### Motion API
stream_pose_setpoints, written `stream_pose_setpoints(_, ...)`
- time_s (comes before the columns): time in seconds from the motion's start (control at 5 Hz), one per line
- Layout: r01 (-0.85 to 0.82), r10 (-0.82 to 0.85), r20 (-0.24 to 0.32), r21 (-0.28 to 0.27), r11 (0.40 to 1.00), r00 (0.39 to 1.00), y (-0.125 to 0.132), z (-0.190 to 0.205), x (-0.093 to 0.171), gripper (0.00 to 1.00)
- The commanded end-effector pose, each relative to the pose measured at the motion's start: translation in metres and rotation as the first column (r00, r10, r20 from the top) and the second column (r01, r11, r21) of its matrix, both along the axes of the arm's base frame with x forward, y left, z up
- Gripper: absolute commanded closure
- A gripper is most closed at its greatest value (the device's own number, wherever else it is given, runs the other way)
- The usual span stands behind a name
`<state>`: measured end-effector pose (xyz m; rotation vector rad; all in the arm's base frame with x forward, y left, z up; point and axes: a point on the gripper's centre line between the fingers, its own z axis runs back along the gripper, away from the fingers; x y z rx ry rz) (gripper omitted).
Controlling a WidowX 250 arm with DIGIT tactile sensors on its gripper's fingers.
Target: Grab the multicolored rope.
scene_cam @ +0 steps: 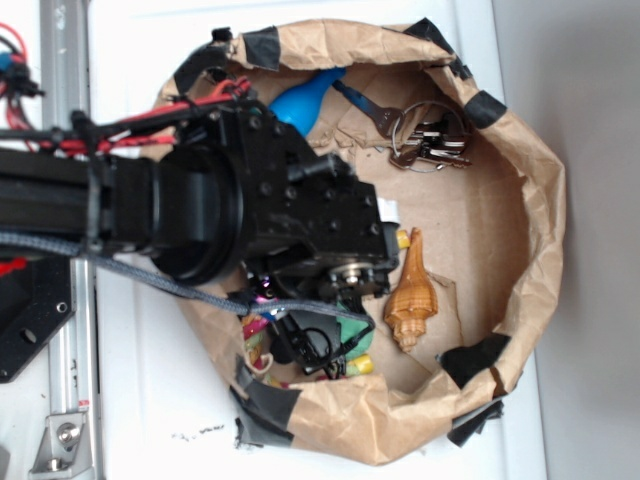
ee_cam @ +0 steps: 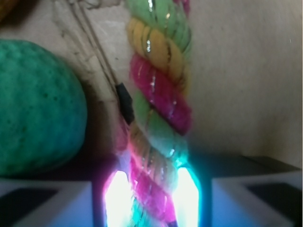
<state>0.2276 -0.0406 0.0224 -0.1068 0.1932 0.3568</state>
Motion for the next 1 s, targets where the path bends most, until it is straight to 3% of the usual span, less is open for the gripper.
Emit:
stream_pose_setpoints(0.0, 0.044, -0.067, 0.317, 0.078, 0.996, 0.946, 0.036, 0.099, 0.035, 1.0)
stream_pose_setpoints(0.2, 0.045, -0.09, 0.379, 0.124, 0.991, 0.921, 0.048, 0.129, 0.038, 1.0)
stream_pose_setpoints(0.4, 0.162, -0.231, 0.429, 0.191, 0.968, 0.873, 0.054, 0.173, 0.042, 1.0)
stream_pose_setpoints(0.6, 0.265, -0.336, 0.414, 0.219, 0.939, 0.846, 0.049, 0.18, 0.041, 1.0)
stream_pose_setpoints(0.8, 0.285, -0.344, 0.374, 0.203, 0.937, 0.861, 0.042, 0.168, 0.037, 1.0)
